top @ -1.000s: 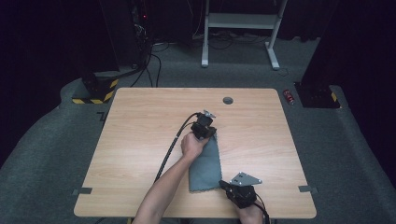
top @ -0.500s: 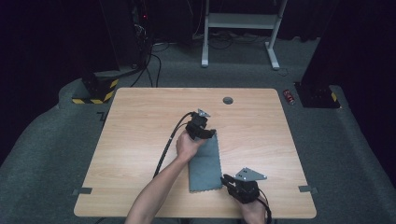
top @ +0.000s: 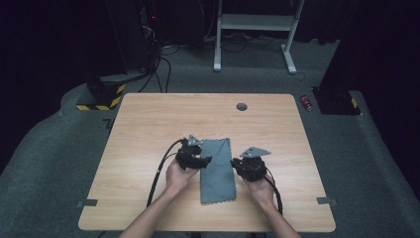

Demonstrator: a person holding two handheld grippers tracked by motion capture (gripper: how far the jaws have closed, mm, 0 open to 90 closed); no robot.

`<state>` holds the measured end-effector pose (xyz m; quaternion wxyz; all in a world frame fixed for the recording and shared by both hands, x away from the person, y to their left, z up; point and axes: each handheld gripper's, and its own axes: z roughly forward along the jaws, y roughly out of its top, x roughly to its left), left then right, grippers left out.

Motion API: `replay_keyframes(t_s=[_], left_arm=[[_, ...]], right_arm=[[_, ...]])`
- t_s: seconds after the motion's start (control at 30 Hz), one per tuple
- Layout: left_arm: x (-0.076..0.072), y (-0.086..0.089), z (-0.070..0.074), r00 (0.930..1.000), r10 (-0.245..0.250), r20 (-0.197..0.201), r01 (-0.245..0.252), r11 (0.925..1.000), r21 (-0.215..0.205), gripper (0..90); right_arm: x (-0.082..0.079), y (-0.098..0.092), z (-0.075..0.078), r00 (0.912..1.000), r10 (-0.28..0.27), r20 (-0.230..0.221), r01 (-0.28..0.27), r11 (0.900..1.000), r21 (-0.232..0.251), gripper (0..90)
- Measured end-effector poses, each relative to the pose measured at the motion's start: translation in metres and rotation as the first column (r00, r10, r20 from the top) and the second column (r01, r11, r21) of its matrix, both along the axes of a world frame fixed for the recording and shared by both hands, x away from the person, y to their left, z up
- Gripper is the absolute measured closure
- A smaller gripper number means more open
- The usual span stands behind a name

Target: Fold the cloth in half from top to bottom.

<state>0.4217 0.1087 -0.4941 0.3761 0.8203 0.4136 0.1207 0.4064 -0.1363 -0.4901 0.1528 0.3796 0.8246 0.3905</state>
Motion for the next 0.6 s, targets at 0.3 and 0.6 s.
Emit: replay_keyframes(t_s=[0.3,0.6], left_arm=[[-0.047,0.002,-0.015,0.9997,-0.020,0.010,0.020,0.9997,0.015,41.6],[-0.069,-0.003,-0.023,0.9982,-0.050,0.032,0.048,0.9972,0.057,41.1]], right_arm=[[0.048,0.025,-0.014,0.9991,-0.012,-0.040,0.012,1.000,0.000,77.4],[0.077,0.045,-0.025,0.9991,-0.042,0.010,0.043,0.996,-0.079,75.1]])
